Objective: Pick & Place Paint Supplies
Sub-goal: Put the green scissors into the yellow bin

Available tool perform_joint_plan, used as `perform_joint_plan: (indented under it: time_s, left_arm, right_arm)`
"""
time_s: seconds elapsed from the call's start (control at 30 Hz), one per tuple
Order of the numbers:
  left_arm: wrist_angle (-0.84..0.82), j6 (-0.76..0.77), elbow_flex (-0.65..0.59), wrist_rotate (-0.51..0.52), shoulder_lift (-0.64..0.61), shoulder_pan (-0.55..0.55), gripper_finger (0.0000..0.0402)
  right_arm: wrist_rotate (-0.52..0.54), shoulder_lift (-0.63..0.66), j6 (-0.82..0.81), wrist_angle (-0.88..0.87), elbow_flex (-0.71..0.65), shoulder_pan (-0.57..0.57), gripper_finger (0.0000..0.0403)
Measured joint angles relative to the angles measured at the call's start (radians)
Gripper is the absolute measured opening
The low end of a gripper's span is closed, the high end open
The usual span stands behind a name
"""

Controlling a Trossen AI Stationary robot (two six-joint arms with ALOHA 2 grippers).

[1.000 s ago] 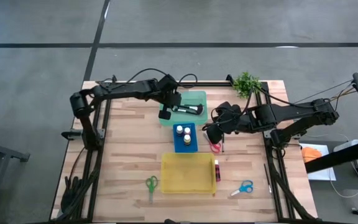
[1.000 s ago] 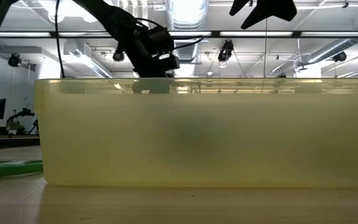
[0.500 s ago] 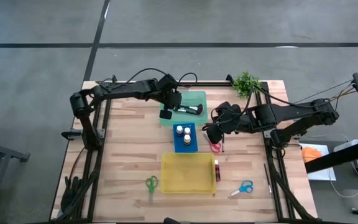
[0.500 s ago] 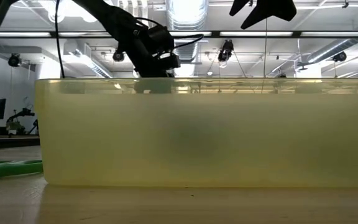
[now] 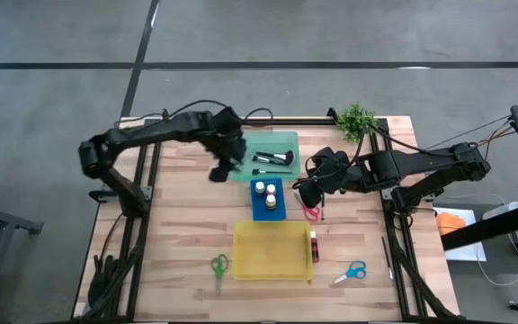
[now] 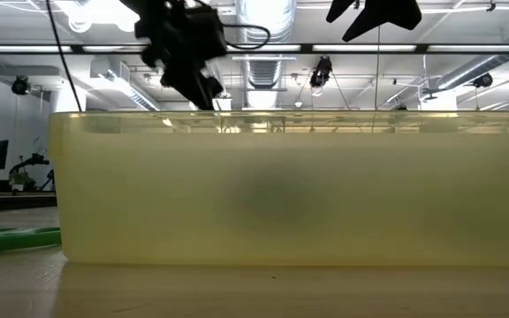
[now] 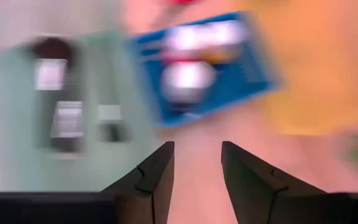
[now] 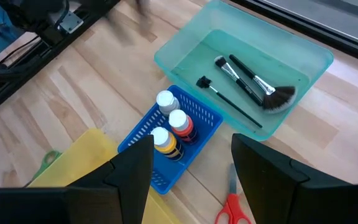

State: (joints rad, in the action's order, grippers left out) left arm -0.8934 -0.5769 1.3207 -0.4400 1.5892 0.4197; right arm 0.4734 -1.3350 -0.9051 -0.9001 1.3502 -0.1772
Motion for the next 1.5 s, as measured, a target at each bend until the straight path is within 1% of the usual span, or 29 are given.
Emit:
perform_joint_plan:
  time_s: [0.07, 0.13, 0.2, 0.3, 0.4, 0.53, 0.57, 0.6, 0.67, 0.7, 0.73, 0.77, 0.87, 1.0, 1.1, 1.27, 1.37, 1.5]
  left_arm:
    - [-0.101, 0.025, -0.004, -0.063, -0.056, -0.035, 0.0141]
    - [-0.171, 0.043, -0.021, -0.064, -0.110, -0.081, 0.0140]
    - [-0.200, 0.062, -0.060, -0.054, -0.167, -0.143, 0.0140]
    - [-0.195, 0.107, -0.147, -0.020, -0.255, -0.264, 0.0140]
    - [-0.168, 0.197, -0.251, 0.028, -0.330, -0.412, 0.0140]
    - [-0.034, 0.324, -0.396, 0.047, -0.409, -0.652, 0.0140]
    - [0.014, 0.338, -0.425, 0.075, -0.419, -0.720, 0.0140]
    - [0.060, 0.344, -0.447, 0.139, -0.423, -0.789, 0.0140]
    - [0.124, 0.352, -0.477, 0.302, -0.411, -0.913, 0.0140]
    - [0.151, 0.367, -0.484, 0.377, -0.393, -0.948, 0.0140]
    - [0.171, 0.387, -0.487, 0.421, -0.368, -0.961, 0.0140]
    - [0.186, 0.403, -0.489, 0.434, -0.342, -0.962, 0.0140]
    - [0.203, 0.413, -0.481, 0.440, -0.266, -0.944, 0.0139]
    - [0.241, 0.360, -0.454, 0.421, -0.173, -0.905, 0.0132]
    - [0.266, 0.350, -0.441, 0.400, -0.116, -0.873, 0.0117]
    - [0.300, 0.376, -0.438, 0.310, -0.051, -0.837, 0.0089]
    - [0.355, 0.398, -0.440, 0.305, -0.025, -0.836, 0.0080]
    - [0.447, 0.445, -0.440, 0.302, -0.003, -0.836, 0.0079]
  right_arm:
    - [0.000, 0.000, 0.000, 0.000, -0.003, 0.000, 0.0213]
    - [-0.001, 0.000, 0.000, 0.000, -0.007, 0.000, 0.0213]
    - [-0.001, 0.000, -0.005, 0.003, -0.013, 0.000, 0.0213]
    - [-0.003, 0.000, -0.015, 0.002, -0.021, 0.000, 0.0213]
    - [-0.007, 0.000, -0.017, 0.003, -0.023, -0.002, 0.0213]
    - [-0.027, 0.000, -0.013, 0.015, -0.024, -0.002, 0.0213]
    - [-0.029, 0.000, -0.011, 0.017, -0.025, -0.002, 0.0213]
    - [-0.029, 0.000, -0.010, 0.017, -0.025, -0.002, 0.0213]
    - [-0.029, 0.000, -0.004, 0.018, -0.025, -0.002, 0.0213]
    - [-0.029, 0.000, -0.003, 0.020, -0.025, -0.002, 0.0213]
    - [-0.029, 0.000, -0.003, 0.021, -0.025, -0.002, 0.0213]
    - [-0.030, 0.000, -0.001, 0.021, -0.025, -0.002, 0.0213]
    - [-0.032, 0.000, 0.012, 0.021, -0.024, -0.002, 0.0213]
    - [-0.041, 0.000, 0.018, 0.026, -0.020, -0.002, 0.0213]
    - [-0.058, 0.000, 0.017, 0.028, -0.020, -0.002, 0.0213]
    - [-0.065, 0.000, 0.003, 0.035, -0.020, -0.009, 0.0213]
    - [-0.065, 0.000, -0.001, 0.043, -0.020, -0.015, 0.0213]
    - [-0.065, 0.000, -0.004, 0.044, -0.020, -0.022, 0.0213]
